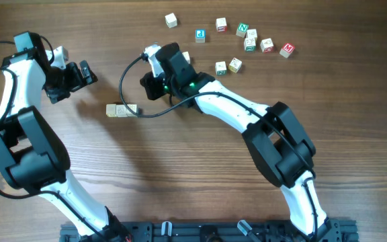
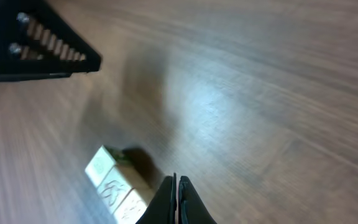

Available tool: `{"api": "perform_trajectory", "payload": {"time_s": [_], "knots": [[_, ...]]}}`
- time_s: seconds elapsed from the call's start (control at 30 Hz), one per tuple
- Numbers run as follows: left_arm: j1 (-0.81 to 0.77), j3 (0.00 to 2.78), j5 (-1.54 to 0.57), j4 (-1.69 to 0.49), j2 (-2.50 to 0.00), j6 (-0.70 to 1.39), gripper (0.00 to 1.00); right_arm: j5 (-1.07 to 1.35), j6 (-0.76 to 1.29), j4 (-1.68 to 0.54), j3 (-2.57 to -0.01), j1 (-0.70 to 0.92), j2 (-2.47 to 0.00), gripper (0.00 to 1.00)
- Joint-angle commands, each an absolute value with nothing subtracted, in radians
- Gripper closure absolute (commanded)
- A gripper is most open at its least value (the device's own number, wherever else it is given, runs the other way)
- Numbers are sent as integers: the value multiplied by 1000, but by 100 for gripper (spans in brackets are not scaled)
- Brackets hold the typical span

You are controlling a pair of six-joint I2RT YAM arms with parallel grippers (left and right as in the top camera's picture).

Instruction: Form a horizontal line

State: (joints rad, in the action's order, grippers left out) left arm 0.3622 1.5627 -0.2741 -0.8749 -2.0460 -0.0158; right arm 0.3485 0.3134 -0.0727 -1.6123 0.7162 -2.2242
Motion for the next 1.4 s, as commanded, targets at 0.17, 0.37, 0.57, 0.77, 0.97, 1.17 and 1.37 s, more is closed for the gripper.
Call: {"api": "perform_trajectory", "payload": {"time_s": [0.17,0.37,0.57,0.77,0.97,1.17,1.37], "knots": [[362,1573,-279,-875,-2052,-18,0,479,406,5,-1644,705,-2277,96],[362,1573,-279,-875,-2052,-17,0,511,444,-32,-1670,704,-2301,95],[362,1573,-279,-875,-2052,-17,0,511,449,-60,-1671,709,-2301,96],[362,1573,-279,-875,-2052,-17,0,488,470,-55,-1685,710,-2303,96],[362,1573,-279,-875,-2052,-17,0,515,478,-108,-1803,726,-2397,96],[362,1573,-279,-875,-2052,-17,0,506,466,-189,-1813,739,-2399,95],[362,1573,-279,-875,-2052,-17,0,455,444,-196,-1811,764,-2400,95]]}}
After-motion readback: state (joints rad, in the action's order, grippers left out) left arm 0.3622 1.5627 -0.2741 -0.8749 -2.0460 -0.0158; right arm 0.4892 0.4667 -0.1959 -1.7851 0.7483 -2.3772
